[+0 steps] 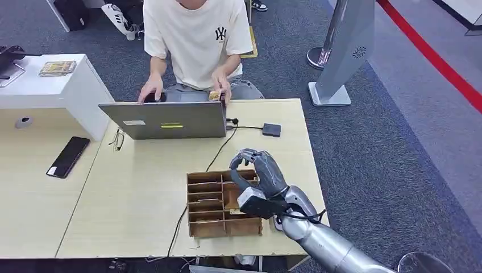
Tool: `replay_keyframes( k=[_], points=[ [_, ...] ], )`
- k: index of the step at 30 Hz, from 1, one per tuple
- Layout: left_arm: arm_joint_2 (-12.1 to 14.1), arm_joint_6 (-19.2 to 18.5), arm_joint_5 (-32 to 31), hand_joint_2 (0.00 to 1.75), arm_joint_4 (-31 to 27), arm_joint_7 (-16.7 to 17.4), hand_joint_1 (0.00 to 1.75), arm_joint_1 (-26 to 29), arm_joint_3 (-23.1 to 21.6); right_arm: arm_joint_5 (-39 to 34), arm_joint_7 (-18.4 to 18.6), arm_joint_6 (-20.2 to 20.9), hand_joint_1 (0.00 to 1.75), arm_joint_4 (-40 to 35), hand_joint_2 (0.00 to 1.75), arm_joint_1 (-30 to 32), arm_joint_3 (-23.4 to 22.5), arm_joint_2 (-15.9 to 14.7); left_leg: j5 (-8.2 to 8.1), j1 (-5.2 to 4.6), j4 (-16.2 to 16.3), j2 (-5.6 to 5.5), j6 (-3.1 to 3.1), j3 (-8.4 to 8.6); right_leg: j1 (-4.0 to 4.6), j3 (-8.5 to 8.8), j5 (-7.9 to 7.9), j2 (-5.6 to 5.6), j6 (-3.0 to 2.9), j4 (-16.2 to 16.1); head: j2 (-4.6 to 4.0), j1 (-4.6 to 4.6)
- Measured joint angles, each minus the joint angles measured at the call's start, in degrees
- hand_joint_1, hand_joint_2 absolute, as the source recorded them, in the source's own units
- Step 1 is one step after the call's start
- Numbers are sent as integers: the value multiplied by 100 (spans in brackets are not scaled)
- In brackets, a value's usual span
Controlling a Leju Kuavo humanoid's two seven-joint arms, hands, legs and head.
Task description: Pass the card to the sensor for recognition and then transmit it.
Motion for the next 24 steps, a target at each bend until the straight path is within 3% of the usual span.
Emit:
replay_keyframes(
  k=[1,5,6,8,12,24],
  points=[
    [0,0,0,0,0,0,0,0,0,113,37,-54,129,2,175,0,17,-17,0,0,0,0,0,0,0,0,0,0,0,0,0,0],
    [0,-2,0,0,0,2,0,0,0,481,166,-238,122,44,175,2,87,-83,0,0,0,0,0,0,0,0,0,0,0,0,0,0],
    [0,-2,0,0,0,2,0,0,0,613,203,-301,108,61,175,2,111,-96,0,0,0,0,0,0,0,0,0,0,0,0,0,0],
    [0,-7,2,0,0,2,0,0,0,730,245,-365,103,90,175,2,142,-118,0,0,0,0,0,0,0,0,0,0,0,0,0,0],
    [0,-17,9,0,0,2,0,-1,0,902,332,-446,124,146,175,1,181,-148,0,0,0,0,0,0,0,0,0,0,0,0,0,0],
    [0,-24,35,0,0,2,0,-1,0,1119,461,-553,143,256,175,-1,289,-177,0,0,0,0,0,0,0,0,0,0,0,0,0,0]
  ],
)
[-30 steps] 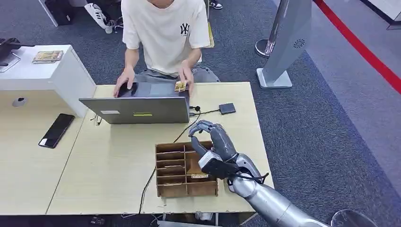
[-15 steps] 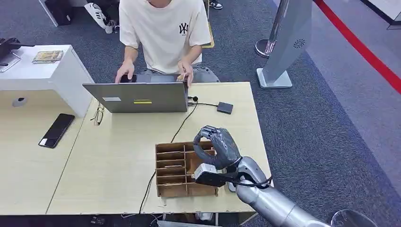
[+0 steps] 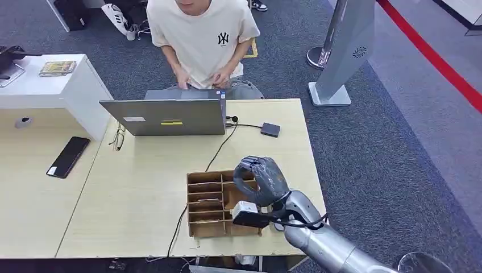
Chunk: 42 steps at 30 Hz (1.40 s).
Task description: Pass the card to the sensor for recognition and then transmit it.
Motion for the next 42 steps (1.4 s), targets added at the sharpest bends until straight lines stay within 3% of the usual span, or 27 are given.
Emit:
replay_keyframes(
  k=[2,14,21,23,24,25,28,29,32,42],
  points=[
    [0,0,-2,0,0,0,0,0,0,61,17,-22,134,22,175,-1,13,0,0,0,0,0,0,0,0,0,0,0,0,0,0,2],
    [0,7,-2,0,0,2,0,0,0,79,72,-46,134,109,175,-10,76,-11,0,0,0,0,0,0,0,0,0,0,0,0,0,0],
    [0,9,-2,0,0,9,0,0,2,162,109,-61,115,142,175,-17,81,-15,0,0,0,0,0,-1,0,0,0,0,0,0,0,0],
    [0,11,-2,0,0,13,0,0,0,177,118,-70,103,172,175,-28,81,-15,0,0,0,0,0,-1,0,0,0,0,0,0,0,0],
    [0,15,-2,0,0,17,0,0,2,179,133,-76,101,188,175,-34,81,-15,0,0,0,0,0,-1,0,0,0,0,0,0,0,0],
    [0,20,-2,0,0,18,0,0,0,183,138,-85,112,201,175,-39,81,-15,0,0,0,0,0,-1,0,0,0,0,0,0,0,0],
    [0,26,-2,0,0,22,0,0,0,256,168,-111,82,251,175,-59,81,-15,0,0,0,0,0,-1,0,0,0,0,0,0,0,0],
    [0,26,-2,0,0,26,0,0,2,264,170,-122,86,275,175,-65,81,-15,0,0,0,0,0,-1,0,0,0,0,0,0,0,0],
    [0,26,-2,0,0,39,0,0,0,271,197,-142,72,339,175,-85,81,-15,0,0,0,-1,0,-1,0,0,0,0,0,0,0,0],
    [-2,26,-2,0,0,44,0,0,2,284,229,-140,68,525,175,-140,81,-13,0,0,0,-1,0,-2,0,0,0,-1,0,0,0,0]
  ],
)
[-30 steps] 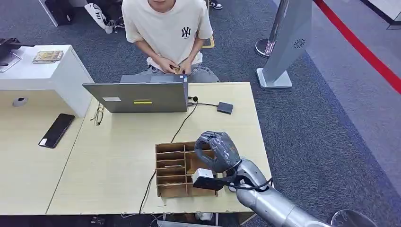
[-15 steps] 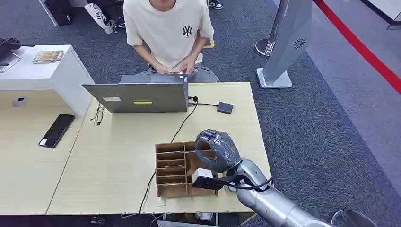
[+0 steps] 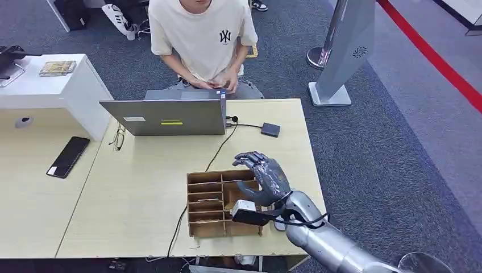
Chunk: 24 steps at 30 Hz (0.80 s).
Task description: Pass the card to the sensor for recognition and then transmit it.
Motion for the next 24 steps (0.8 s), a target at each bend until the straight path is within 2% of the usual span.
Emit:
replay_keyframes(
  k=[3,6,10,13,19,24],
  points=[
    [-2,-9,-4,0,0,7,0,0,0,59,9,11,68,52,175,-18,2,0,0,0,0,0,0,0,0,0,0,0,0,0,0,0],
    [-4,-20,-4,0,0,9,0,0,-2,81,39,15,56,98,175,-34,9,0,0,0,0,0,0,-1,0,0,0,-1,0,0,0,0],
    [-9,-35,-4,0,0,9,0,0,0,85,50,22,56,155,175,-46,20,0,0,0,0,-1,0,-1,0,0,0,-1,0,0,0,0],
    [-15,-35,-4,0,0,9,0,0,-2,85,59,22,63,190,175,-47,26,2,0,0,0,-1,0,-1,0,0,0,-1,0,0,0,0],
    [-20,-37,-7,0,0,9,0,0,-2,85,66,39,59,227,175,-47,35,2,0,0,0,-1,0,-1,0,0,0,-1,0,0,0,0],
    [-22,-52,-7,0,0,11,0,0,-2,87,66,39,70,238,175,-47,42,24,0,0,0,-1,0,-1,0,-1,0,-1,0,0,0,0]
  ],
)
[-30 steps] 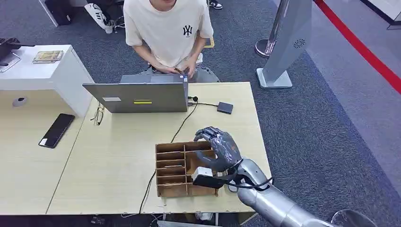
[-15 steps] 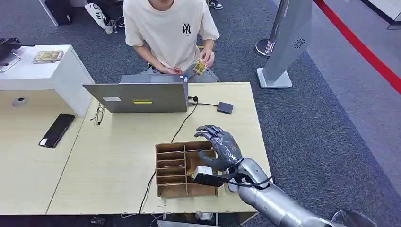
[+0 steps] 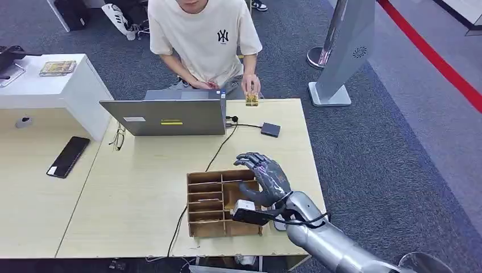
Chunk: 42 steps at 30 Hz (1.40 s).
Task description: Pass the card to the sensor for recognition and then transmit it.
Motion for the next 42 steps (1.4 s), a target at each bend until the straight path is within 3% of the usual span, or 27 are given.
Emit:
replay_keyframes(
  k=[8,24,42],
  points=[
    [0,-11,0,0,0,11,0,0,0,-63,17,131,73,0,175,0,17,28,0,0,0,0,0,-1,0,0,0,0,0,0,0,0],
    [0,-13,-2,0,0,15,0,-1,0,-249,-59,254,63,-7,175,0,28,105,0,0,0,0,0,-1,0,0,0,0,0,0,0,0],
    [0,-13,-11,0,0,48,0,0,0,-334,-79,302,68,-7,175,0,70,155,0,0,0,0,0,-1,0,0,0,-1,0,0,0,0]
  ],
)
